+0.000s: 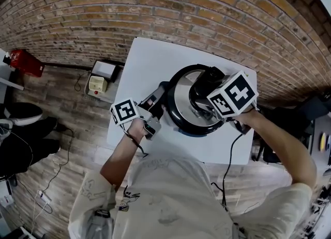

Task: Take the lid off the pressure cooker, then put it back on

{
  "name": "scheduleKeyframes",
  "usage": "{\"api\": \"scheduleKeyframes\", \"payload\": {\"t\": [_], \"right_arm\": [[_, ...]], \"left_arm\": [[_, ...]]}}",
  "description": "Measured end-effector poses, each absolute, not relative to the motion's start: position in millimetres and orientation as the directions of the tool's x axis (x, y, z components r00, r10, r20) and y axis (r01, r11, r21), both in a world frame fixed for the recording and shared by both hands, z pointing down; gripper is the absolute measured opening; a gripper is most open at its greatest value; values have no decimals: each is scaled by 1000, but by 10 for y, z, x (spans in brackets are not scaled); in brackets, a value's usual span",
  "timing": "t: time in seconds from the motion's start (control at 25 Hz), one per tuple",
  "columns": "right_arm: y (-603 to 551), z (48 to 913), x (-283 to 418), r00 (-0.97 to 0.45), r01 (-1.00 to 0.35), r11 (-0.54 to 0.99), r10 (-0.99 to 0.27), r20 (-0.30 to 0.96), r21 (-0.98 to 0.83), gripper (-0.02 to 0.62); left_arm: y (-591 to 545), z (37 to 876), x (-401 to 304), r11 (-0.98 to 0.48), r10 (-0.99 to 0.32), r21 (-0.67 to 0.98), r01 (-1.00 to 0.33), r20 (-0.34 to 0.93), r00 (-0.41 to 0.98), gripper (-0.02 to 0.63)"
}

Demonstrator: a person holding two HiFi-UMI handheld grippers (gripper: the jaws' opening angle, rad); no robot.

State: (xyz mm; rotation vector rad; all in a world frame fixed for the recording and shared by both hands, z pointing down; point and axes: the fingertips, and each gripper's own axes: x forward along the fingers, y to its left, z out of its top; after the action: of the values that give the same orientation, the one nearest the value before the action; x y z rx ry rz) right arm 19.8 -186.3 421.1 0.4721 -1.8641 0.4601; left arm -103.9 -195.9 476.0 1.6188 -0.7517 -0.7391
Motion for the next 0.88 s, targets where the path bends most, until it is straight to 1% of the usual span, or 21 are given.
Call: {"api": "scheduleKeyframes", "payload": {"t": [0.16,0.32,0.48,0.88], "right_arm": [[-1858,4201,201,-307,-498,863,-82,948,-87,290],[-1852,4140,188,-301,-473,878,-85,950,-72,290],[-1824,4072,140,-330,-449,889,-71,941,-90,290],[-1799,3917,297,-352,-457,886,-99,931,-78,290]], "left_arm": [[-1950,4790,-1055,-140,-798,985,-96,-55,601,82],[-1954,4752,-1035,-149,-796,986,-72,-76,601,81],[-1951,4761,-1034,-145,-797,986,-76,-71,599,82],[-1934,4834,-1078,-123,-798,985,-117,-28,602,81]]}}
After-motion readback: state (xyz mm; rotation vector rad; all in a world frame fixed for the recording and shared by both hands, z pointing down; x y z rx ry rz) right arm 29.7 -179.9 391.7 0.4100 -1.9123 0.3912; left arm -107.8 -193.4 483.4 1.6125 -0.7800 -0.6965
